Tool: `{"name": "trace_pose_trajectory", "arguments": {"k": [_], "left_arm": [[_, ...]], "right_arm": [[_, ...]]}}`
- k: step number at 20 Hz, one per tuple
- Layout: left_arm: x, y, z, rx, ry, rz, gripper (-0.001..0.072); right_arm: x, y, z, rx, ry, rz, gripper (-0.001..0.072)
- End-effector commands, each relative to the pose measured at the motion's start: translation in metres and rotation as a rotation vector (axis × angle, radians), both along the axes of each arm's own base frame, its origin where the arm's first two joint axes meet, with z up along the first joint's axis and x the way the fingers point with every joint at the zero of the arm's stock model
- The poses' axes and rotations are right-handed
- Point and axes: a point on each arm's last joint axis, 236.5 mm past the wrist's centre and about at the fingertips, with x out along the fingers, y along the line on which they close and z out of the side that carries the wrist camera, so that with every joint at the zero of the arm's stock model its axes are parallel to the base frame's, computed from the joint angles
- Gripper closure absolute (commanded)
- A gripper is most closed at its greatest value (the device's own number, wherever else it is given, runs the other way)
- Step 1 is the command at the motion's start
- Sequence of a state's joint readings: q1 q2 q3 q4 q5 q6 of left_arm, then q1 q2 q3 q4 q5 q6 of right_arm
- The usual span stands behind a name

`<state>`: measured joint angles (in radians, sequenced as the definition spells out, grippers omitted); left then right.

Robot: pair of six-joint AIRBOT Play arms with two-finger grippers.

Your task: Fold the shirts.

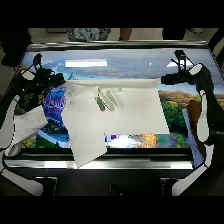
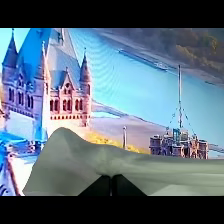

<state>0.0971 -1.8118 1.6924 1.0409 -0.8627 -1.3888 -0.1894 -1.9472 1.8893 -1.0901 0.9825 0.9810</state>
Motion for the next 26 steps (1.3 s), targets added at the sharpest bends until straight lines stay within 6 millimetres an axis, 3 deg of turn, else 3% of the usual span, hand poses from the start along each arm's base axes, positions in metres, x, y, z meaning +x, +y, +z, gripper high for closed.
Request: {"name": "trace_pose_trajectory", "arguments": {"k": [1,3,5,9,12,18,19,20,21,24,26], "left_arm": [[-0.036,0.007,0.001,0.059,0.125,-0.100,0.0673],[-0.080,0.000,-0.013,0.046,0.300,-0.187,0.0673],[-0.113,-0.010,-0.034,0.013,0.442,-0.226,0.0674],[-0.154,-0.025,-0.058,-0.029,0.608,-0.254,0.0673],[-0.170,-0.030,-0.062,-0.046,0.679,-0.255,0.0674],[-0.172,-0.030,-0.063,-0.062,0.711,-0.208,0.0666],[-0.172,-0.030,-0.062,-0.065,0.709,-0.208,0.0547],[-0.170,-0.027,-0.059,-0.065,0.701,-0.203,0.0337],[-0.168,-0.022,-0.052,-0.066,0.692,-0.199,0.0296],[-0.168,0.003,-0.019,-0.071,0.650,-0.167,0.0296],[-0.180,0.015,-0.005,-0.077,0.638,-0.139,0.0294]], "right_arm": [[-0.025,-0.010,-0.001,-0.089,0.084,0.051,0.0654],[-0.041,-0.008,-0.004,-0.098,0.147,0.081,0.0654],[-0.064,0.001,-0.023,-0.071,0.262,0.126,0.0654],[-0.107,0.015,-0.056,-0.028,0.473,0.212,0.0654],[-0.111,0.016,-0.060,-0.020,0.496,0.219,0.0654],[-0.116,0.018,-0.066,-0.005,0.528,0.217,0.0653],[-0.116,0.019,-0.065,0.000,0.526,0.214,0.0591],[-0.111,0.020,-0.062,0.008,0.505,0.209,0.0339],[-0.113,0.018,-0.054,0.009,0.495,0.224,0.0139],[-0.129,-0.015,-0.020,-0.019,0.483,0.215,0.0143],[-0.158,-0.041,-0.004,0.022,0.557,0.168,0.0144]]}}
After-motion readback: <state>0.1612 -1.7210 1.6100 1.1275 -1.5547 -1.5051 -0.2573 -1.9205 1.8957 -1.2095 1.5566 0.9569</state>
